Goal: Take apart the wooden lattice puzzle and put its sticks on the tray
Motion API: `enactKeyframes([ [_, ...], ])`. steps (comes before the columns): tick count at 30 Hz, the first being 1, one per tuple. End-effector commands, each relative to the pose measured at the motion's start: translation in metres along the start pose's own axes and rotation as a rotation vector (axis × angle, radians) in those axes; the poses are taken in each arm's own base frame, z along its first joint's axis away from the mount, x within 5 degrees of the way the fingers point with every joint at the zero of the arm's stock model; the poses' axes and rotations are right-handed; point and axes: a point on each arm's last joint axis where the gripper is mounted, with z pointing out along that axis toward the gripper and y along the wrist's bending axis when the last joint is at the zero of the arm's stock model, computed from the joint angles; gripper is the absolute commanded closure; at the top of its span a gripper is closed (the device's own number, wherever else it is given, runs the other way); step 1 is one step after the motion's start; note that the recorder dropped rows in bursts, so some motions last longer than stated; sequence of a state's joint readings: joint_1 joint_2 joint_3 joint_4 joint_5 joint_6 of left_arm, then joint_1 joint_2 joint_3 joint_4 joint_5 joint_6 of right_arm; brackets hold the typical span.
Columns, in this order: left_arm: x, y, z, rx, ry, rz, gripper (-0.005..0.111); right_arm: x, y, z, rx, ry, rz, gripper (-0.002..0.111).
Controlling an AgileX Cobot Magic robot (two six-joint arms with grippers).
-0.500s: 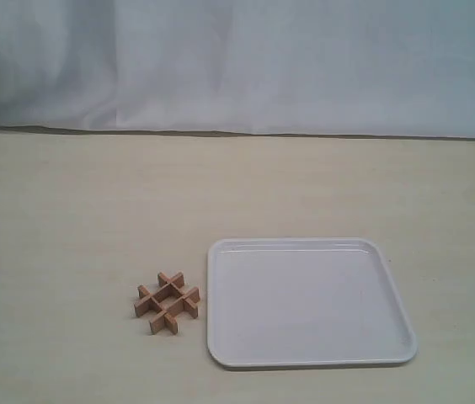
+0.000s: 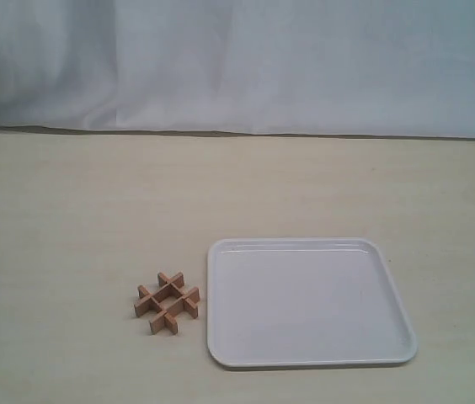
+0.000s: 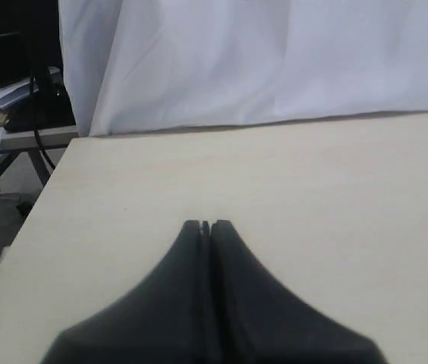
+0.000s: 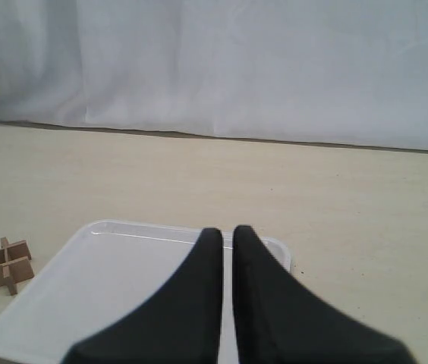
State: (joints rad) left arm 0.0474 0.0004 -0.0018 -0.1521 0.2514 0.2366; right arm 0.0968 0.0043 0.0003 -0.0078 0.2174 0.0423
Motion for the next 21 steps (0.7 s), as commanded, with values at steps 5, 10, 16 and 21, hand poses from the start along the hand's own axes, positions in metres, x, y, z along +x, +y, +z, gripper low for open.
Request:
enactKeyframes([
  [5,-0.034,0.011,-0.007,-0.082,-0.403,-0.209,0.107,-0.001,0.0,0.0,0.0,-0.01,-0.005,0.104],
  [10,-0.042,0.015,-0.012,-0.116,-0.508,-0.226,0.107,-0.001,0.0,0.0,0.0,-0.01,-0.005,0.104],
  [16,-0.042,0.015,-0.012,-0.033,-0.519,-0.536,0.107,-0.001,0.0,0.0,0.0,-0.01,-0.005,0.104],
  [21,-0.043,0.015,-0.012,0.033,-0.54,-0.779,0.107,-0.001,0.0,0.0,0.0,-0.01,-0.005,0.104],
])
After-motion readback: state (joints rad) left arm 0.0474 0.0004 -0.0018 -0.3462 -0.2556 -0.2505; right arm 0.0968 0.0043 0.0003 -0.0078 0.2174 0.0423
